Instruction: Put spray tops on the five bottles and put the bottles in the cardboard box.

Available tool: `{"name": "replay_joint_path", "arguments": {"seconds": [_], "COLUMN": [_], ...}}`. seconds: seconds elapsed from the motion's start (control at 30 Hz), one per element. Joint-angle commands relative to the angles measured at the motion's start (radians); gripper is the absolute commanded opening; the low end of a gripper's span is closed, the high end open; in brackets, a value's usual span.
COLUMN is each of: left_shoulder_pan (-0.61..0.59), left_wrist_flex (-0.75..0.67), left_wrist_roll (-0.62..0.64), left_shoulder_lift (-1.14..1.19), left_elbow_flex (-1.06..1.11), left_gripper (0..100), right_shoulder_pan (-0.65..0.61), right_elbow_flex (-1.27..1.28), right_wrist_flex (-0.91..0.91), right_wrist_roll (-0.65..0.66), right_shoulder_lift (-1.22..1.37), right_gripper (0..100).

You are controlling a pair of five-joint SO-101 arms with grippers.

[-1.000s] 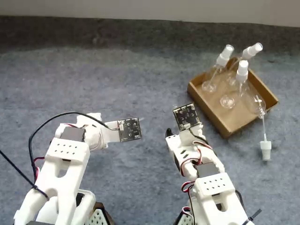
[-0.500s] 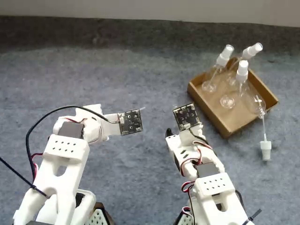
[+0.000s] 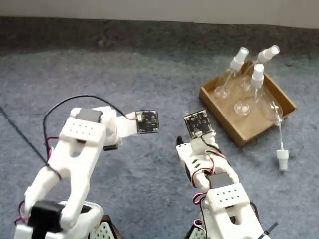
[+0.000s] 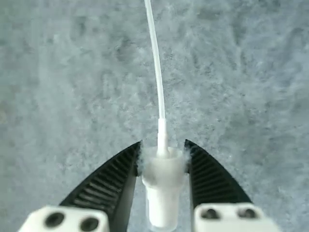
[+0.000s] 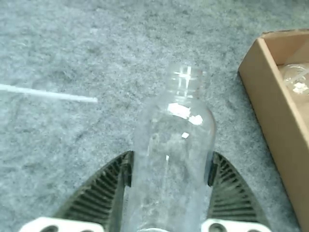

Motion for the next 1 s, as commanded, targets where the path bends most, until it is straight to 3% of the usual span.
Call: {"name": "replay_joint_path", "arguments": {"seconds": [0.0, 0.33, 0.57, 0.97], "left_shoulder_pan": [0.056, 0.068, 0.062, -0.045], "left_wrist_flex": [0.029, -0.127, -0.133, -0.107], "left_wrist_roll": [0.011, 0.011, 0.012, 0.012], "left_shoulder_lift": [0.127, 0.295, 0.314, 0.312], "left_elbow_flex": [-0.077, -0.076, -0.082, -0.185], "left_gripper": [1, 1, 12, 13], "right_shoulder_pan": [-0.012, -0.008, -0.008, -0.007], "right_elbow_flex": [0.001, 0.001, -0.001, -0.001], "right_wrist_flex": [-0.015, -0.015, -0.015, -0.015], "right_wrist_roll": [-0.005, -0.003, -0.003, -0.003], "right_shoulder_lift": [-0.016, -0.016, -0.016, -0.016], "right_gripper": [14.6, 14.6, 14.6, 14.6]}}
